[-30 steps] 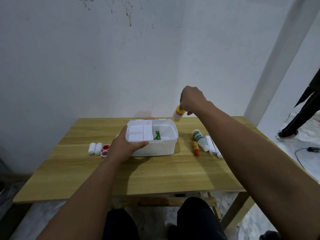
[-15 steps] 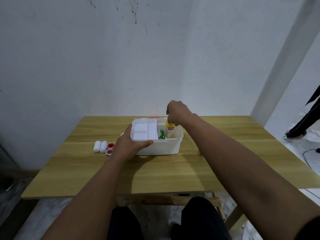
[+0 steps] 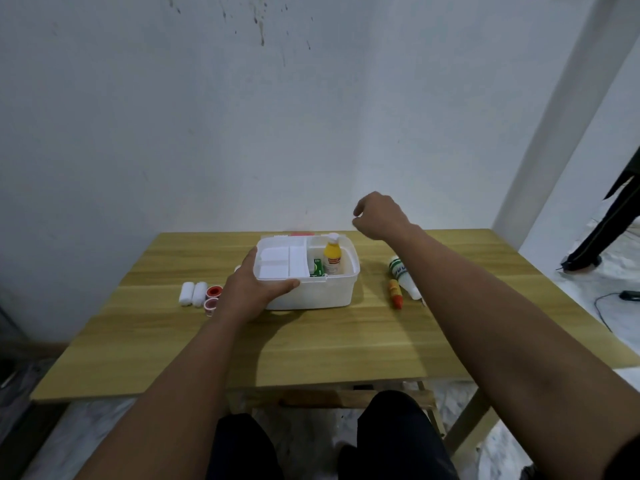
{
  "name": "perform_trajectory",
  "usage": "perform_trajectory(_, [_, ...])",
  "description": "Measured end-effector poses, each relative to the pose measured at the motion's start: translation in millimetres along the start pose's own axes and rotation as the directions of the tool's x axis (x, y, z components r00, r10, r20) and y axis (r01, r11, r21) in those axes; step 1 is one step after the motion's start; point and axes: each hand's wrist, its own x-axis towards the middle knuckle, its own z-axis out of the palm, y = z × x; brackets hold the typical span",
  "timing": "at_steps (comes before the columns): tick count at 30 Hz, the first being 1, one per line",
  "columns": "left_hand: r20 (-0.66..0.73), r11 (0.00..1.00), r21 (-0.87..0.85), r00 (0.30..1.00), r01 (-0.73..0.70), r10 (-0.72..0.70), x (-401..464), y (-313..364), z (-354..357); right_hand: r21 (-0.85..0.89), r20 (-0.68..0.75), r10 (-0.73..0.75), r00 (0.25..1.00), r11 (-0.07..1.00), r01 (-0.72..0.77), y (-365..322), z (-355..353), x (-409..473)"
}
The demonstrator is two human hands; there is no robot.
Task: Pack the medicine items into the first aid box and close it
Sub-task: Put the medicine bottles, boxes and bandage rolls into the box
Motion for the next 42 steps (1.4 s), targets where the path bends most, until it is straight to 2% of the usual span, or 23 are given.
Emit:
perform_trajectory(6, [0.002, 1.0, -0.025, 1.0, -0.014, 0.014, -0.3, 0.9, 1.1, -0.369, 0.134, 0.184, 0.974, 0.921, -0.124, 41.9, -16.0, -21.8])
perform_trajectory(9, [0.007, 0.999, -0.033, 1.0, -0.022, 0.022, -0.1, 0.9, 0.9, -0.538, 0.287, 0.301, 0.909, 0.836, -0.107, 53.0, -12.4, -31.9])
perform_trajectory(11, [0.006, 1.0, -0.02, 1.0, -0.013, 0.013, -0.1, 0.2, 0.5, -0.615, 0.344, 0.358, 0.868, 0.785, -0.08, 57.2, -3.5, -36.6])
perform_trajectory(14, [0.003, 1.0, -0.017, 1.0, -0.002, 0.002, -0.8, 0.3, 0.7, -0.637, 0.325, 0.392, 0.861, 0.763, -0.107, 57.2, 2.6, -43.8])
perform_trajectory(17, [0.006, 0.999, -0.026, 1.0, -0.024, 0.024, -0.6, 1.4, 0.8, -0.613, 0.312, 0.395, 0.864, 0.779, -0.135, 59.0, 8.8, -47.3])
perform_trajectory(22, [0.012, 1.0, -0.005, 1.0, 0.003, -0.003, 0.0, 0.6, -0.3, -0.539, 0.215, 0.319, 0.923, 0.827, -0.16, 62.5, 22.9, -49.4])
perform_trajectory(29, [0.007, 0.999, -0.029, 1.0, -0.016, 0.017, -2.7, 3.1, -0.9, -0.362, 0.1, 0.243, 0.965, 0.912, -0.192, 67.0, 22.8, -40.7])
perform_trajectory(34, [0.01, 1.0, -0.011, 1.0, -0.006, 0.006, -2.2, 1.8, -1.3, -0.106, 0.051, 0.245, 0.968, 0.965, -0.239, 57.9, 6.6, -25.9])
perform_trajectory(36, [0.013, 1.0, -0.023, 1.0, -0.022, 0.022, -3.0, 2.4, -1.2, -0.021, -0.007, 0.219, 0.976, 0.975, -0.219, 53.2, -1.7, -19.3])
perform_trajectory(42, [0.021, 0.997, -0.053, 0.998, -0.052, 0.053, -2.3, 3.5, -1.1, 0.141, -0.201, 0.046, 0.979, 0.99, -0.018, 16.9, -51.1, -10.5])
